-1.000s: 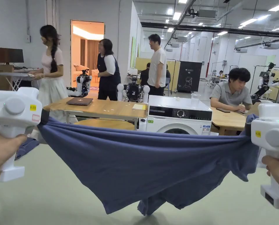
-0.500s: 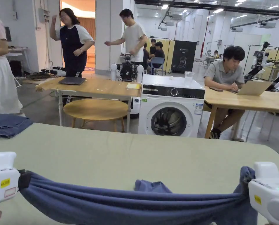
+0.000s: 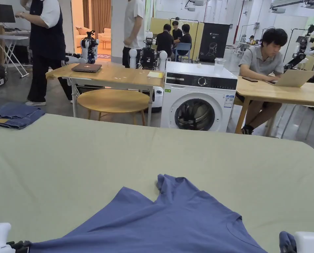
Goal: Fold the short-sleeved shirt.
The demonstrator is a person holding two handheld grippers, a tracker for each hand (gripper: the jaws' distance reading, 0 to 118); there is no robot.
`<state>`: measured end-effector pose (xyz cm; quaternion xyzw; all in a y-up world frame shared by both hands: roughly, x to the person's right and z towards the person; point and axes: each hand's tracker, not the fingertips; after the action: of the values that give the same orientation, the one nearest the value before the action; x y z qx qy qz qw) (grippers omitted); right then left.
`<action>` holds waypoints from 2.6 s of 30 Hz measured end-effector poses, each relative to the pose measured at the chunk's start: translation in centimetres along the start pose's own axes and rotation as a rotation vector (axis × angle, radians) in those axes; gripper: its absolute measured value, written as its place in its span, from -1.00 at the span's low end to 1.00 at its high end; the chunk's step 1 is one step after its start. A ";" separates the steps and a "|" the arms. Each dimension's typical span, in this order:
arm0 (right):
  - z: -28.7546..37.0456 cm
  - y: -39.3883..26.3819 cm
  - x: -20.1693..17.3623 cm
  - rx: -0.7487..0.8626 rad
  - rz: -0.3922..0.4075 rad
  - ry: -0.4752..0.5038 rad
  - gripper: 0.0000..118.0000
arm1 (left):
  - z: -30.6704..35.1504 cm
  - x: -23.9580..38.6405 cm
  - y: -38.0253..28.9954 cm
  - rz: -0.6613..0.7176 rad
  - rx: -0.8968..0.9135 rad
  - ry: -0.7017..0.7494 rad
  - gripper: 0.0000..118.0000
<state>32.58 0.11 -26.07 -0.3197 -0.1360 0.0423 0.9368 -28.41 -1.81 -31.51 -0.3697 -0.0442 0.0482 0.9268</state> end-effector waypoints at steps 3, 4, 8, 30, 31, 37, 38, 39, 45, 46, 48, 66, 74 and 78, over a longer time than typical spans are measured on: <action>-0.4 -1.0 -0.1 -0.016 0.004 -0.005 -0.92 | -0.9 -0.3 -0.5 0.002 -0.036 0.008 -0.95; -0.3 -1.1 0.0 -0.016 0.005 -0.004 -0.87 | -1.0 -0.3 -0.5 0.004 -0.034 0.006 -0.93; 1.1 -0.8 -0.3 0.033 -0.020 -0.030 -0.08 | -0.2 0.0 0.1 0.015 -0.016 0.022 -0.63; 6.1 5.1 -14.5 0.375 -0.122 0.150 -1.00 | 2.1 14.5 4.2 -0.164 0.369 -0.043 -1.00; 6.1 5.1 -14.6 0.384 -0.119 0.156 -1.00 | 2.1 15.0 4.3 -0.165 0.377 -0.033 -1.00; 6.4 5.0 -14.8 0.385 -0.111 0.186 -1.00 | 2.4 15.0 4.6 -0.168 0.343 -0.010 -1.00; 6.4 5.0 -14.9 0.381 -0.101 0.182 -1.00 | 2.4 14.4 4.7 -0.157 0.307 -0.009 -1.00; 6.3 5.0 -15.0 0.382 -0.095 0.183 -1.00 | 2.3 13.5 4.8 -0.141 0.283 -0.003 -1.00; 5.3 4.8 -15.4 0.347 -0.050 0.199 -1.00 | 1.4 4.9 6.2 -0.003 0.070 -0.009 -1.00; 5.1 4.7 -15.5 0.340 -0.043 0.199 -1.00 | 1.1 3.5 6.3 0.025 0.036 -0.002 -1.00; 4.5 4.6 -15.7 0.324 -0.039 0.212 -1.00 | 0.3 0.6 6.5 0.084 -0.026 -0.003 -1.00; 2.2 3.4 -17.5 0.226 -0.005 0.242 -1.00 | -7.0 -3.3 2.6 0.226 -0.396 0.078 0.01; 1.6 3.0 -17.6 0.200 0.000 0.245 -1.00 | -6.6 1.0 1.2 0.091 -0.334 0.204 -0.25; 1.1 2.9 -17.4 0.186 -0.005 0.247 -1.00 | -6.5 1.6 1.0 0.076 -0.319 0.141 -0.94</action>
<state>15.64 0.17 -30.99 -0.2340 -0.0160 0.0130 0.9720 -26.09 -5.34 -36.80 -0.5161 0.0276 0.0494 0.8546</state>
